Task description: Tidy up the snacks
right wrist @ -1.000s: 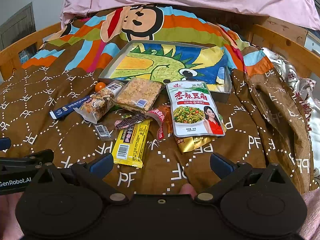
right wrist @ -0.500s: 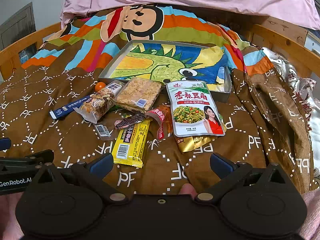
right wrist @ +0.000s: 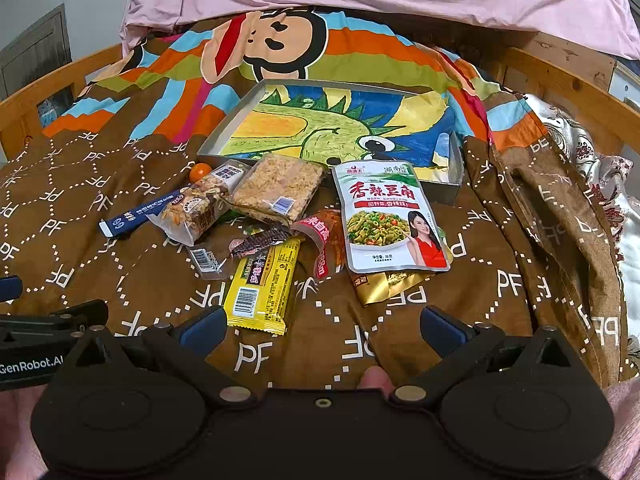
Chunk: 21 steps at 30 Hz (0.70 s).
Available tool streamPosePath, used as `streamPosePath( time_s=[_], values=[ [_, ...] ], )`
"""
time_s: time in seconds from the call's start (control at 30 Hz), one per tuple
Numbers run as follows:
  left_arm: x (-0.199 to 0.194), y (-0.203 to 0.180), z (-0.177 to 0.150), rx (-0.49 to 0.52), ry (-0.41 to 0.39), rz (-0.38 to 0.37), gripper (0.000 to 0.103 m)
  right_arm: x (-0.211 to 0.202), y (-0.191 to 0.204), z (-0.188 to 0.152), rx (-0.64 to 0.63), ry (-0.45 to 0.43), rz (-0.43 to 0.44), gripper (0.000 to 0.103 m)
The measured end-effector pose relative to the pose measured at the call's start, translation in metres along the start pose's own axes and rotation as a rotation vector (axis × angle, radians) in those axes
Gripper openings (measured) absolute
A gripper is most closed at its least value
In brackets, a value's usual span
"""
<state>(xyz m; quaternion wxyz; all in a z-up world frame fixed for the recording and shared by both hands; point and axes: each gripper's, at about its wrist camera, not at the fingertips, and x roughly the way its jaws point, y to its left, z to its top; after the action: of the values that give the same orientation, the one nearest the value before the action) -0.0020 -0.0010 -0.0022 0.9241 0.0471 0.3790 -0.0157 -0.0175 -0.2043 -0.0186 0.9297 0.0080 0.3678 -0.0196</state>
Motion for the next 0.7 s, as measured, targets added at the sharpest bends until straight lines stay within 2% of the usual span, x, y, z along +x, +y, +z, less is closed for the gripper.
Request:
streamPosePath(
  time_s=[0.33,0.7],
  values=[
    [0.004,0.002,-0.002,-0.004,0.017,-0.003,0.103,0.003,-0.001,0.001,0.005,0.021,0.003,0.102],
    [0.017,-0.007,0.025,0.047,0.033,0.006,0.103,0.017,-0.009,0.017,0.041,0.066,0.015,0.102]
  ],
)
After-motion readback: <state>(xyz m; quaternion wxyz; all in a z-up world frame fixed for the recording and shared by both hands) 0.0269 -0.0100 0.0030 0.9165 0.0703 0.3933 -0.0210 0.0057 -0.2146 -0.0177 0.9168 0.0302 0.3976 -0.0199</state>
